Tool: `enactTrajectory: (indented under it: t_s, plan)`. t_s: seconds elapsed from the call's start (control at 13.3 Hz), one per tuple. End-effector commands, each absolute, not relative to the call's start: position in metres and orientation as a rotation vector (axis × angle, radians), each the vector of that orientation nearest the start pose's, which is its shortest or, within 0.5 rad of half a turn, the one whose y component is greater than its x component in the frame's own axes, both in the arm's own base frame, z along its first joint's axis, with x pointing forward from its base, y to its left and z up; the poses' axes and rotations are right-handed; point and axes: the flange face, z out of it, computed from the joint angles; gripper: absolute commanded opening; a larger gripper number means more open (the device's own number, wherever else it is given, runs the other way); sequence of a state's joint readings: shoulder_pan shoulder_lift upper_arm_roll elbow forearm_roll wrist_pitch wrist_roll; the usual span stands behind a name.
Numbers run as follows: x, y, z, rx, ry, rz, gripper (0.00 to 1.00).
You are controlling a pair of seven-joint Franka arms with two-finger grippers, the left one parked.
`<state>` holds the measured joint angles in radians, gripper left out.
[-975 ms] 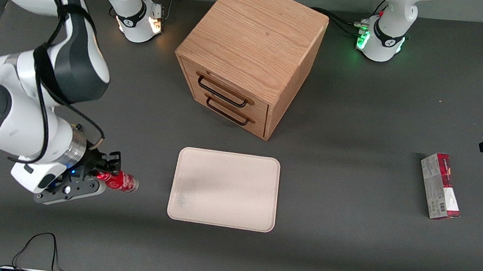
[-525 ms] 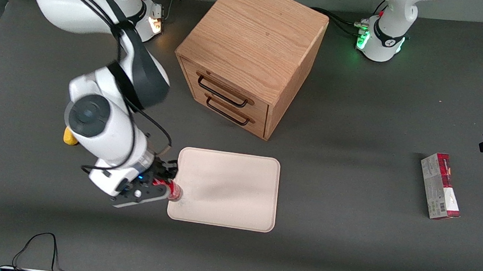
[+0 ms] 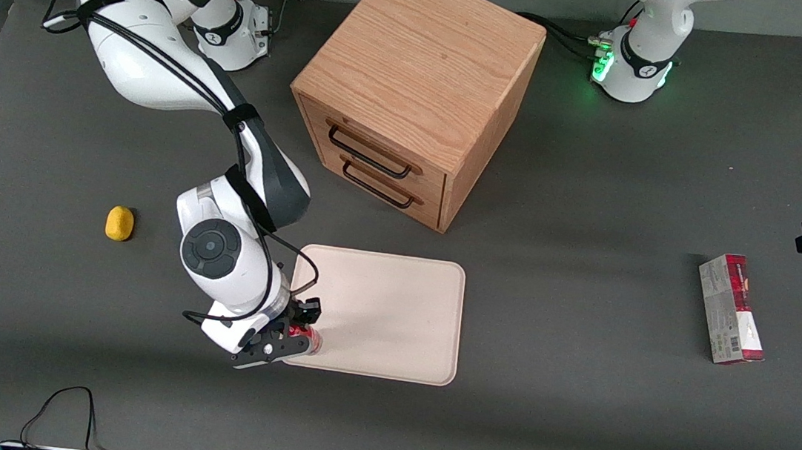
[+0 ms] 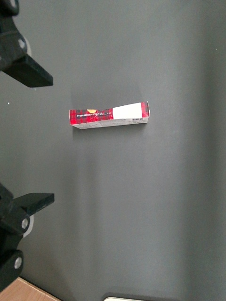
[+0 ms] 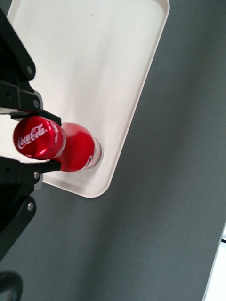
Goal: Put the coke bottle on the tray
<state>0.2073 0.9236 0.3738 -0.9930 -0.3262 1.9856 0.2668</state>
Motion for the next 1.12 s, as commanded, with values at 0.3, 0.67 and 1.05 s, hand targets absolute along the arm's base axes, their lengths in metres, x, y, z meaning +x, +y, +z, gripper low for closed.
enactTrajectory:
  t_s: [0.3,0.67,1.05]
  plan:
    - [0.720,0.314,0.343,-3.086,-0.338,-0.265,1.00]
    - [0.696,0.263,0.475,-3.074,-0.205,-0.165,1.00]
    - [0.610,0.137,0.554,-3.075,-0.087,-0.047,1.00]
